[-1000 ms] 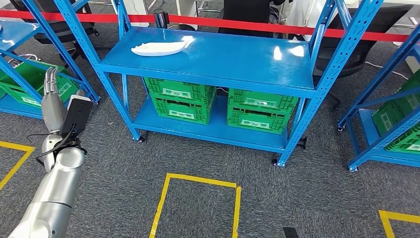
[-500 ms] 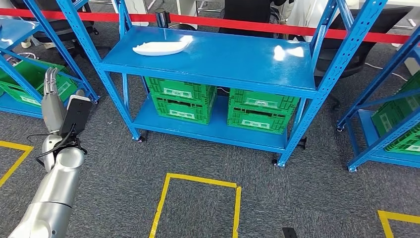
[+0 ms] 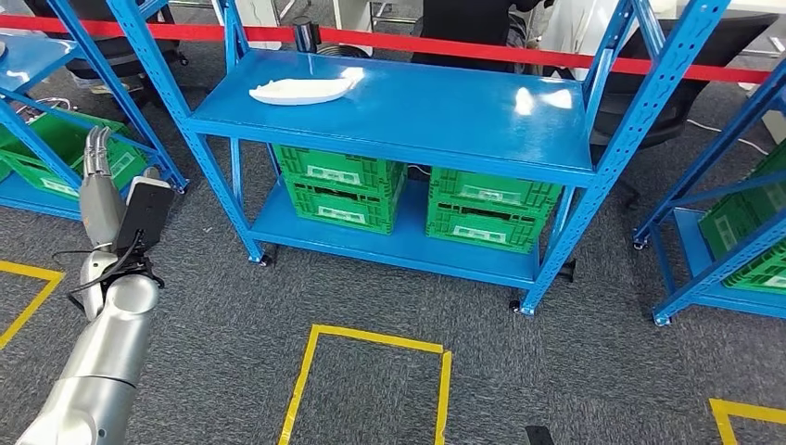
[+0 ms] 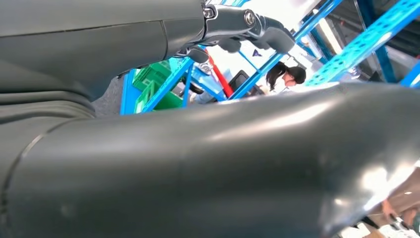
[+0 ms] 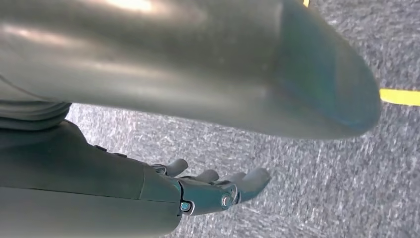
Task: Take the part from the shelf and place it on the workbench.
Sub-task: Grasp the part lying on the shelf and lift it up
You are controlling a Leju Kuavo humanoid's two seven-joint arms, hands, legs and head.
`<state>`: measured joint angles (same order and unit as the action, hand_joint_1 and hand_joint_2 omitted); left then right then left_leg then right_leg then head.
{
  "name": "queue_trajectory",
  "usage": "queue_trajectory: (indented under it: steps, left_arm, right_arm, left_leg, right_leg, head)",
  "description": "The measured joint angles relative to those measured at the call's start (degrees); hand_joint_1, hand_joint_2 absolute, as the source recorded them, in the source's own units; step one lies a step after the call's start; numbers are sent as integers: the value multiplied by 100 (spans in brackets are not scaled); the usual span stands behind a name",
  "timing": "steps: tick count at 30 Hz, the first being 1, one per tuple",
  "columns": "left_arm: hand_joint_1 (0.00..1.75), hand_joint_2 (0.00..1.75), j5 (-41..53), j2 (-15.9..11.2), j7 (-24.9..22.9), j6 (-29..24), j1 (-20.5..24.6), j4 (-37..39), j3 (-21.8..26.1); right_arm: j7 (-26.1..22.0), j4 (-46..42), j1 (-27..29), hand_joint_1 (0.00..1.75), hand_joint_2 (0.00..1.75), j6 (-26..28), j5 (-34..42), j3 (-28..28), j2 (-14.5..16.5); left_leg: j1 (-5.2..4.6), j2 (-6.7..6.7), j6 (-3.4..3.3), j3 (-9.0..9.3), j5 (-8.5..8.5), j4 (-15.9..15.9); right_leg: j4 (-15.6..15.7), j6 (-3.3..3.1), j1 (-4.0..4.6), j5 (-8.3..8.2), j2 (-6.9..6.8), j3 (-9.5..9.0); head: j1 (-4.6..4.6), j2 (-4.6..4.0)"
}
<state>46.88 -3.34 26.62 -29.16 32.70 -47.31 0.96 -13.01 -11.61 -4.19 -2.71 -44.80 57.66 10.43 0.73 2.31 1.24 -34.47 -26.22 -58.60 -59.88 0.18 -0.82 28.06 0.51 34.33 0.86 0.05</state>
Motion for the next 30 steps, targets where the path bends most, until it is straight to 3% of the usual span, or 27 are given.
queue_trajectory:
  steps: [2,4,7,8,9,10,12,14,17,19,22,23,24,25,28,30]
  left_arm:
    - [0,0,-5,-8,11,0,6,0,-1]
    - [0,0,-13,-20,25,0,18,1,-1]
    - [0,0,-32,-22,33,0,16,22,-2]
    - [0,0,-39,-22,33,0,4,35,-2]
    - [0,0,-44,-22,34,-1,-7,47,-2]
    - [0,0,-49,-22,37,-2,-12,54,-2]
    - [0,0,-57,-22,43,-7,-13,56,-2]
    - [0,0,-62,-22,46,-9,-9,56,-2]
    - [0,0,-72,-22,47,-8,-17,51,-2]
    - [0,0,-76,-18,52,-7,-9,44,-2]
    - [0,0,-78,-8,62,-7,-1,51,-2]
    - [0,0,-79,-5,64,-7,-4,58,-2]
    - [0,0,-82,-5,66,-7,-5,66,-2]
    - [0,0,-86,-4,69,-7,-6,71,-2]
    - [0,0,-94,2,80,-7,-3,75,-2]
    - [0,0,-95,3,82,-7,1,76,-2]
  right_arm:
    - [4,0,-3,0,0,-4,-9,0,-2]
    - [5,0,-8,0,0,-4,-14,0,-2]
    - [7,0,1,0,0,-4,-17,0,-3]
    - [7,0,3,0,0,-4,-18,0,-3]
    - [7,0,5,0,0,-4,-18,0,-3]
    - [7,0,6,0,0,-4,-19,0,-3]
    - [7,0,6,0,0,-6,-20,0,-2]
    - [10,0,3,0,0,-8,-20,0,-2]
    - [14,0,9,0,0,-12,-16,0,1]
    - [11,0,6,0,0,-14,-13,0,1]
    - [11,0,5,0,0,-19,-7,2,-1]
    - [13,0,11,0,0,-21,-3,5,-1]
    - [14,0,17,0,0,-21,0,9,-1]
    - [14,0,19,0,0,-22,3,15,-1]
    - [12,0,9,0,0,-24,3,31,-2]
    - [13,0,7,0,0,-32,4,38,-3]
  left_leg:
    - [16,-7,74,6,-1,15]
    - [22,-83,128,-100,-148,-221]
    - [22,-172,171,-621,-632,-1289]
    - [22,-177,173,-757,-693,-1546]
    - [21,-180,165,-800,-647,-1605]
    - [20,-185,148,-715,-492,-1416]
    - [4,-221,90,-321,-107,-625]
    - [-34,-260,32,-40,43,-68]
    - [-48,-238,-46,-2,29,33]
    - [-20,-221,-122,31,43,77]
    - [-14,-212,-193,53,28,91]
    - [-17,-205,-202,54,19,84]
    - [-18,-194,-205,57,9,76]
    - [-18,-180,-201,64,-2,66]
    - [-27,-141,-143,89,-54,20]
    - [-43,-128,-79,91,-82,8]
  right_leg:
    - [25,-96,2,-23,-13,-6]
    - [55,-174,-14,-42,-29,-26]
    - [61,-227,-10,-28,-48,-40]
    - [60,-233,-5,-21,-54,-45]
    - [59,-235,0,-14,-57,-54]
    - [59,-231,3,-2,-59,-71]
    - [58,-206,10,30,-60,-119]
    - [55,-155,23,55,-62,-134]
    - [80,-54,27,65,-83,-141]
    - [-92,4,31,188,-87,-81]
    - [-1100,46,28,647,-70,432]
    - [-1399,52,27,726,-67,607]
    - [-1514,54,26,697,-65,698]
    - [-1396,50,24,555,-64,673]
    - [-277,-3,31,-11,-56,188]
    - [41,-49,48,-79,-51,48]
  head:
    - [-5,0]
    - [-29,0]
    - [-60,0]
    - [-61,0]
    - [-62,0]
    - [-62,0]
    - [-62,0]
    - [-61,0]
    - [-60,-1]
    - [-50,-1]
    - [-21,1]
    - [-19,1]
    - [-18,0]
    - [-17,1]
    - [-17,0]
    - [-22,-1]
